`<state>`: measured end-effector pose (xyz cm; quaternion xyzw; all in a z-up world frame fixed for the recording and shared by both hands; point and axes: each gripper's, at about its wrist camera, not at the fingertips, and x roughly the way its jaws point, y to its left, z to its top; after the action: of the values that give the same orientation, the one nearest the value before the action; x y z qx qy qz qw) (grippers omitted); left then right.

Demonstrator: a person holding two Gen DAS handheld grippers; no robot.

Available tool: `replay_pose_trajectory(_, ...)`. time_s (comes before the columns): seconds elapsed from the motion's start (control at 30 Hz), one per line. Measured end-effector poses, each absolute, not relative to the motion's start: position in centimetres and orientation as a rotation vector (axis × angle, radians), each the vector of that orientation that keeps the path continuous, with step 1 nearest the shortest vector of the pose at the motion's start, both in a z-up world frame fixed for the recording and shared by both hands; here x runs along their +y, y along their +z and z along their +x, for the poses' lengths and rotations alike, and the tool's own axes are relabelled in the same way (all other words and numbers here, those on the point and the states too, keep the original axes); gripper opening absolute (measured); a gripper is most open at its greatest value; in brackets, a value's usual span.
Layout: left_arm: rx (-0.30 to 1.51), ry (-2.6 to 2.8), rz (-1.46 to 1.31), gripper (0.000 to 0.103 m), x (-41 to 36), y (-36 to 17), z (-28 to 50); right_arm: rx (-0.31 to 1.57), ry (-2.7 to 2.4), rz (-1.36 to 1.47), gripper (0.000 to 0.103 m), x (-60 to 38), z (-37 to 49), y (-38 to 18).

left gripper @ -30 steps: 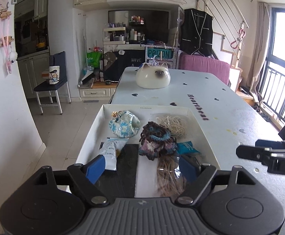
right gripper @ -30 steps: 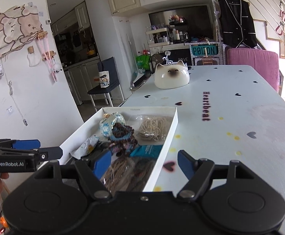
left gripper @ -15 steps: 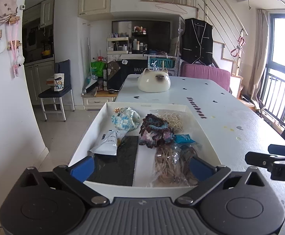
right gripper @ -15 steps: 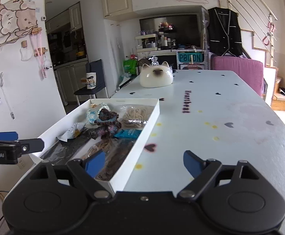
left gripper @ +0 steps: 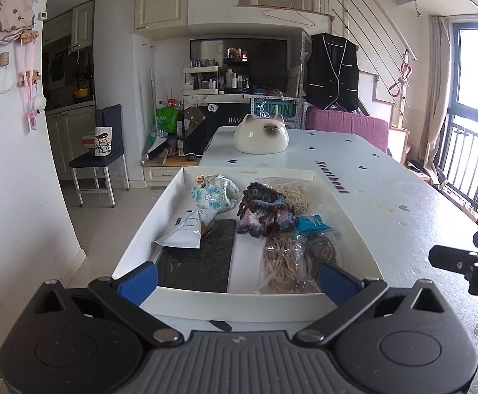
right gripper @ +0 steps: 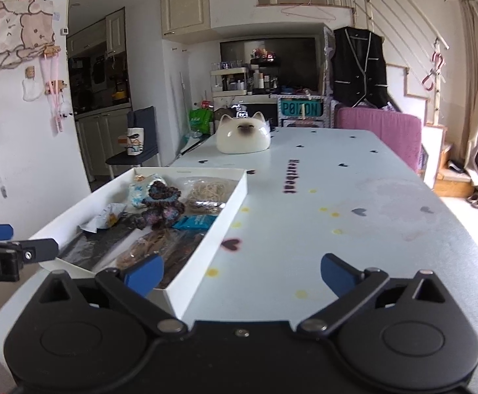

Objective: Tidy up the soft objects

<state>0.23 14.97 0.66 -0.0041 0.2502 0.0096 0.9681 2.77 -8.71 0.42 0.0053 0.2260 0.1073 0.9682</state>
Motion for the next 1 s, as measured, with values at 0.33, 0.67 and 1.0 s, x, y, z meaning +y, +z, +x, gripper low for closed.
replay_pose_trajectory(0.33, 0.511, 0.007, -0.003, 0.103, 14.73, 0.36, 0.08, 0.453, 0.201, 0.019, 0.103, -9.25, 2.35, 0.25)
replay_pose_trajectory(0.67, 0.516, 0.011, 0.001, 0.103, 14.52, 0.19, 0.06, 0.459, 0.202, 0.017, 0.103, -9.22, 2.25, 0.22)
replay_pose_trajectory(1.0, 0.518, 0.006, 0.002, 0.103, 14.48, 0.06, 0.09, 0.461, 0.200, 0.017, 0.103, -9.24, 2.26, 0.14)
